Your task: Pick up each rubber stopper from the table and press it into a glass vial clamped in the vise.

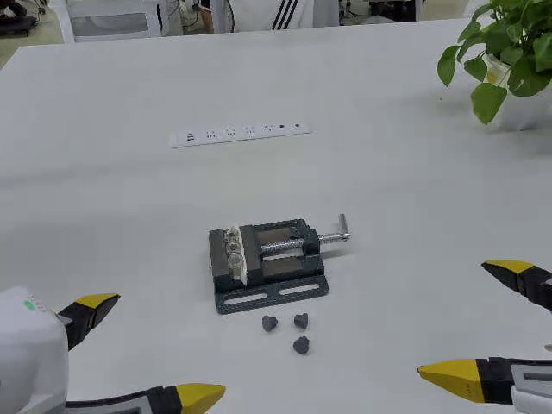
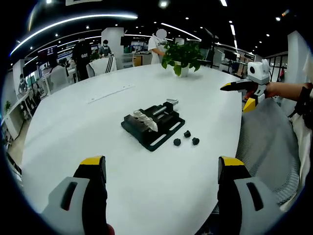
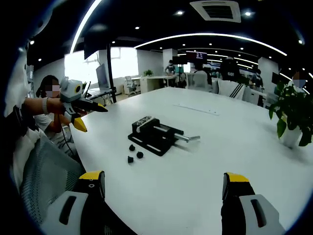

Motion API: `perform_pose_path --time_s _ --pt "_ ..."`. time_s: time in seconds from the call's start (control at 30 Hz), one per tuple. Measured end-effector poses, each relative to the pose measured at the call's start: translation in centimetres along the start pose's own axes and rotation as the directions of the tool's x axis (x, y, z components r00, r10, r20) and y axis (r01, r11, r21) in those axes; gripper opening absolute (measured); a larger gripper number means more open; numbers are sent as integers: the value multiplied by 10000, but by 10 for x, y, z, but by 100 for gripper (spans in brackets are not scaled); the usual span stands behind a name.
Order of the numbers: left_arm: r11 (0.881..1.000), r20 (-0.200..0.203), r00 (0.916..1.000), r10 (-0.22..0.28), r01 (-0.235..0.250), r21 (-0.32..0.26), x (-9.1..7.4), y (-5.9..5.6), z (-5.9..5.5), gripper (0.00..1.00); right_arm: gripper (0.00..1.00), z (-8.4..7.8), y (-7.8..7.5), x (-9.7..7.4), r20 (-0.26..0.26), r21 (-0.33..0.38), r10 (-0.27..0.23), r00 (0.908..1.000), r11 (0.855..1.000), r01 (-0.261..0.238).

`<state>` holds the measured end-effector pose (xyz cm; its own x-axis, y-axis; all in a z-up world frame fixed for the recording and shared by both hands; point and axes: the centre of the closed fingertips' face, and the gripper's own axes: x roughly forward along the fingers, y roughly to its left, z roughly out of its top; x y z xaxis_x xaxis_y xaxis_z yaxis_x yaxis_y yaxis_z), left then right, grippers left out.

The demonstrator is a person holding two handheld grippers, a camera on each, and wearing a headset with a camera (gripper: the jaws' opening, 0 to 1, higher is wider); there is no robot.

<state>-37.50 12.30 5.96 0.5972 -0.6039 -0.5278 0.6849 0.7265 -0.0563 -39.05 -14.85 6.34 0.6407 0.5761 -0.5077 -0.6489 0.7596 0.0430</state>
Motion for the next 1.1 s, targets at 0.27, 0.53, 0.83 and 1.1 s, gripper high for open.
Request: perform_pose_path --time_s 0.27,0.53,0.83,1.1 --pt "9986 -178 9994 -284 292 446 14 -1 5 94 99 0 4 0 -63 -1 26 10000 10000 -26" --pt "9923 -423 9966 -710 749 984 24 -8 6 92 99 -5 3 -1 -172 -21 -1 9999 10000 0" --pt "9822 -718 9926 -974 1075 1539 35 -7 3 87 99 -11 1 -1 -262 -38 42 9996 10000 -43" --pt "9743 -788 9905 -1128 1258 1867 48 -10 0 77 99 -11 2 -2 -282 -55 30 9996 10000 -31"
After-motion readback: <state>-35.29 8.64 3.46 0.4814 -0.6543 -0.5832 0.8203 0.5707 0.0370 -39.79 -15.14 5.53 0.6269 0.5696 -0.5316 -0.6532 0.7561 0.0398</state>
